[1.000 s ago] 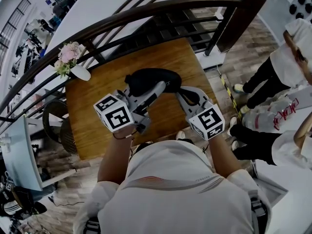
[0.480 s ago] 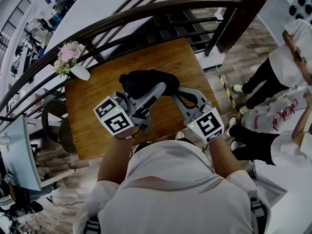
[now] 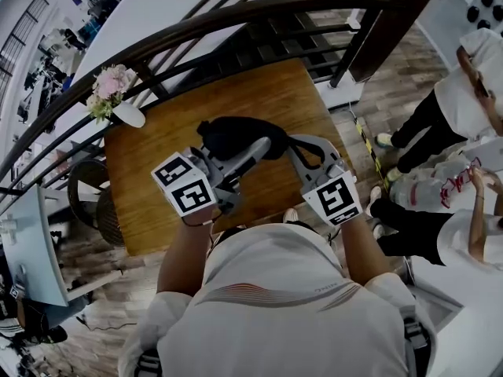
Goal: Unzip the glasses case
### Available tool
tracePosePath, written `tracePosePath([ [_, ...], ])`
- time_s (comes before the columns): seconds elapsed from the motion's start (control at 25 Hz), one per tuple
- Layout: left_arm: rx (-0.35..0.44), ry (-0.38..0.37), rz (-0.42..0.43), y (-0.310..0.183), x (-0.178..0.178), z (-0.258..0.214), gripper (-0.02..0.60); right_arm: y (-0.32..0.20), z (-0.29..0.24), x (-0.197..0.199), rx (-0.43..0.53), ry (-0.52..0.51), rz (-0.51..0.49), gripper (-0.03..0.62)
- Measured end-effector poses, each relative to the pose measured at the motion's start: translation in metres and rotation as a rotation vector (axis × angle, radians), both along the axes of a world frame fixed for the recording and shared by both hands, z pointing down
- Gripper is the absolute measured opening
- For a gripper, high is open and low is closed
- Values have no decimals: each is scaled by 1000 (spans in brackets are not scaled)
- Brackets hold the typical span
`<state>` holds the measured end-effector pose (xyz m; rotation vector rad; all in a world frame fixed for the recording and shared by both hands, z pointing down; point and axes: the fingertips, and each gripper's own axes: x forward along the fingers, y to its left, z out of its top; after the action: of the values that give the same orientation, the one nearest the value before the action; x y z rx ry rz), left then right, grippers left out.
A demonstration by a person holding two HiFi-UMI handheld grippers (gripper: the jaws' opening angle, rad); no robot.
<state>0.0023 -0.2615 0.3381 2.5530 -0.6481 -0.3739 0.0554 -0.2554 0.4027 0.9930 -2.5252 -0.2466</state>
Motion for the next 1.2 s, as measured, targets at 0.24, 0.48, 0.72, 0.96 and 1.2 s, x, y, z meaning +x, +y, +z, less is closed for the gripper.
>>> tracePosePath([
  [0.24,68,-248,115,14,14,17,247,5,15,-3,138,249,-55,52],
  [0.48,56,-461,237,28,27,46,249,15,19,-9,221,401,-136,54],
  [0.72,46,-714,379,50,41,96,252,26,8,-22,277,425,-214,52],
  [0.96,8,-879,442,63,44,133,252,34,3,-28,332,519,-250,54],
  [1.2,-37,-1056,512,79,38,165,253,46,17,-32,359,646,-308,57],
])
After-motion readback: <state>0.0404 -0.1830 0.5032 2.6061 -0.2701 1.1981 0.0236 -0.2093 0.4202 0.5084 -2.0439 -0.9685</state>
